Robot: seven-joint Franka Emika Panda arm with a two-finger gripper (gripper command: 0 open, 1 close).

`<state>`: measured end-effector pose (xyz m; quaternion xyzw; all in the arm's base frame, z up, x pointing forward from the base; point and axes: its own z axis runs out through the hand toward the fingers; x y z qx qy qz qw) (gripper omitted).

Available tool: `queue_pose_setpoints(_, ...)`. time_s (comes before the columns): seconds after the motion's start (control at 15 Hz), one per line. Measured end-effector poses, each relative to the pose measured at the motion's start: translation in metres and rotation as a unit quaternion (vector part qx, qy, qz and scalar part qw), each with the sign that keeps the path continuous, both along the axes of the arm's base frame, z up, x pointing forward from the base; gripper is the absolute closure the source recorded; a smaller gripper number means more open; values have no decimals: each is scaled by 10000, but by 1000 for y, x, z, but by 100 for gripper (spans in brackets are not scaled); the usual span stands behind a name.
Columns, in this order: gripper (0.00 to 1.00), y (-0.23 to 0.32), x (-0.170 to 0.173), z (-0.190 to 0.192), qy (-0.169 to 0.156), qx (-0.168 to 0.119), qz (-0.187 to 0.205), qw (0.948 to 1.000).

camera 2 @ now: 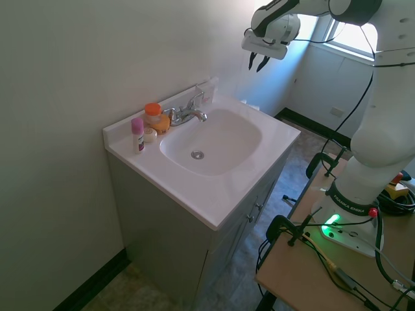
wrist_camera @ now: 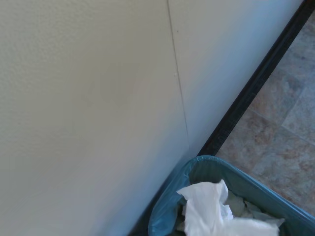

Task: Throw the tissue in the trash bin

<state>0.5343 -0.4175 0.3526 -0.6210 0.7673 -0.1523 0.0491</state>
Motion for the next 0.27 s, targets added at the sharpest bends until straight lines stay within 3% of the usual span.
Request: queue_pose_setpoints(0.27, 0, 8, -8, 37, -190, -61, 188, 9996)
